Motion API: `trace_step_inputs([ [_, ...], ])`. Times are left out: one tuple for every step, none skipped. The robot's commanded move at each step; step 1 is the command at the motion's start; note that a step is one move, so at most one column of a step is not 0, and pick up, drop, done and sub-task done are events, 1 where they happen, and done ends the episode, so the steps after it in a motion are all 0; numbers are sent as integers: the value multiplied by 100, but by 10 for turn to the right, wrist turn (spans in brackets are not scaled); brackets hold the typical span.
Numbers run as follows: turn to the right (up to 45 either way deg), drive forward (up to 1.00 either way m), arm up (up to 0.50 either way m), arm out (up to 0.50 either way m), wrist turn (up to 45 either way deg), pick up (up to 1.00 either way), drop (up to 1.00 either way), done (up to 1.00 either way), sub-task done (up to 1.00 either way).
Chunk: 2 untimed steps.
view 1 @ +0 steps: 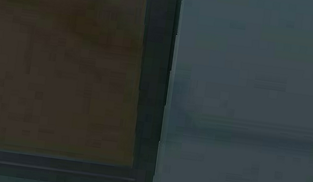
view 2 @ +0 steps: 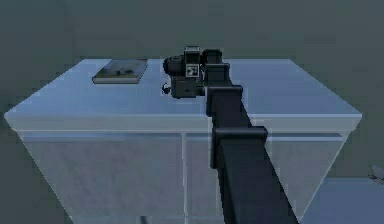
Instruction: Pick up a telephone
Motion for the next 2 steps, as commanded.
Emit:
trace_step_inputs([
  [0, 0, 0, 0, 0, 100, 0, 0, 0],
  [0, 0, 0, 0, 0, 0, 0, 100, 0],
])
